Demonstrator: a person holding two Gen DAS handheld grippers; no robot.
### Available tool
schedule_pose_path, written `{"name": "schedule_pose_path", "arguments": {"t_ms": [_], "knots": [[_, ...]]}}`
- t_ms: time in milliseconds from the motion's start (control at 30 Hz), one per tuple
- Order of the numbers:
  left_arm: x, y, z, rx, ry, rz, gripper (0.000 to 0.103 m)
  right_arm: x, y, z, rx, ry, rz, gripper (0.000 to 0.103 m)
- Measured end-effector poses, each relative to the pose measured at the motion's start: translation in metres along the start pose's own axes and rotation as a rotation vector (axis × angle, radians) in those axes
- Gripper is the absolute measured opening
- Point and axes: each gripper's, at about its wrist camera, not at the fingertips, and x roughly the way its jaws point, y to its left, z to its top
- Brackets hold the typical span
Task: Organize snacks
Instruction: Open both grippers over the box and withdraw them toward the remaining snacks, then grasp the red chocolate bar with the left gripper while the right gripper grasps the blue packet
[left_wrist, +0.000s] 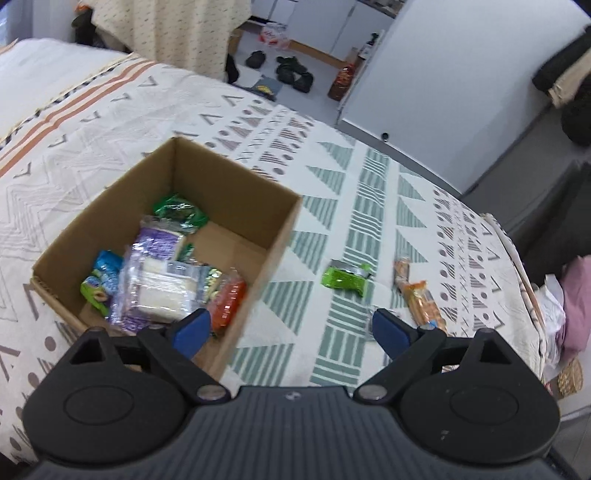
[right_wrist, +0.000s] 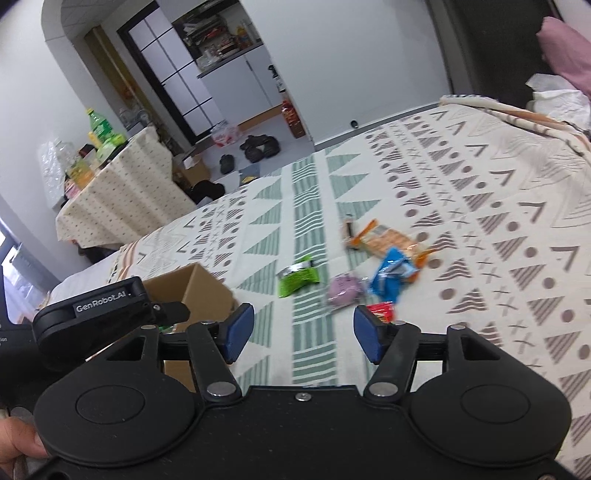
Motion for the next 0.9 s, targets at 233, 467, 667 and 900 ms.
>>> {"name": "schedule_pose_path", "arguments": {"t_ms": [233, 467, 667, 900], "knots": [[0.001, -0.020, -0.011, 0.026, 0.004, -0.073, 0.103, -0.015, -0.036, 0.001, 0.001, -0.026, -0.042, 0.082], [0.006, -0.042, -0.023, 0.092, -0.013, -0.101, 0.103, -0.019, -0.070, -0.001, 0.020, -0.025, -0.072, 0.090], [0.019, -0.061, -0.038, 0.163, -0.015, -0.102, 0.103, -0.017, -0.094, -0.004, 0.033, -0.020, -0.065, 0.091], [0.048, -0.087, -0.057, 0.232, 0.041, -0.086, 0.103, -0.007, -0.123, -0.013, 0.110, -0.014, -0.030, 0.091]]}}
